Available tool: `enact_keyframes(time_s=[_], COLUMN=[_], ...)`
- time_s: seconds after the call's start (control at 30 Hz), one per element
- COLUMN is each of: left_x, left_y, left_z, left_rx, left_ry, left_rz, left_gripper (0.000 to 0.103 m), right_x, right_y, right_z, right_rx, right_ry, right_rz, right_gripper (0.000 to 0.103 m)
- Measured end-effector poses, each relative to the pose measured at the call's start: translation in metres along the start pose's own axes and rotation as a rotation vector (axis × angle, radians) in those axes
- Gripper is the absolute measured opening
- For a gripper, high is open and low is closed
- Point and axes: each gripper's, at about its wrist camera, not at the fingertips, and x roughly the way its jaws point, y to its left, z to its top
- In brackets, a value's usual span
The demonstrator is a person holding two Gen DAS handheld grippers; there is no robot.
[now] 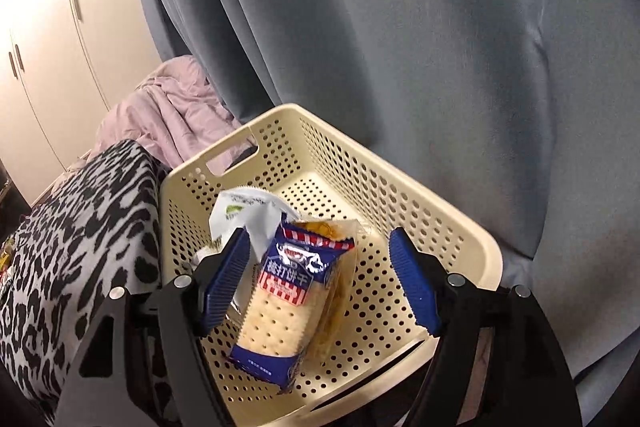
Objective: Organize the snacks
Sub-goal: 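Drop the blue Mixx pack into the cream basket with the right tool, then lower the clear biscuit bag into the cream basket and open the left tool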
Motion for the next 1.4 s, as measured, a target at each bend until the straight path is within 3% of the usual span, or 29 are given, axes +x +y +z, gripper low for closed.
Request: enact_keyframes(time_s=[0.13,0.43,0.77,1.17,1.4], left_x=[0.016,0.076,0.119,0.131,0.127], left_y=[-0.018,-0.054,-0.088,-0.079,-0.066], left_z=[0.008,0.03,0.053,0.062,0.052], left_rx=[0.026,0.049,0.087,0.04,0.08], left_ry=[0.012,0.107,0.124,0.138,0.154], left_rz=[-0.036,-0.197,-0.254,-0.236,-0.144], left_gripper=[0.086,0.086,0.087,0.092,0.092], right_x=[-0.002,-0.006,-0.008,-0.002,-0.001], right_y=[0.003,0.001,-0.001,0.001,0.007], right_z=[-0.004,-0.013,-0.015,-0.013,-0.009], right_rx=[-0.015,-0.017,-0.02,-0.021,-0.043], right_ry=[-0.006,-0.005,-0.002,0.008,0.013], right_rz=[0.0,-0.009,-0.004,0.004,0.032], right_gripper=[0.074,0.074,0.074,0.074,0.074])
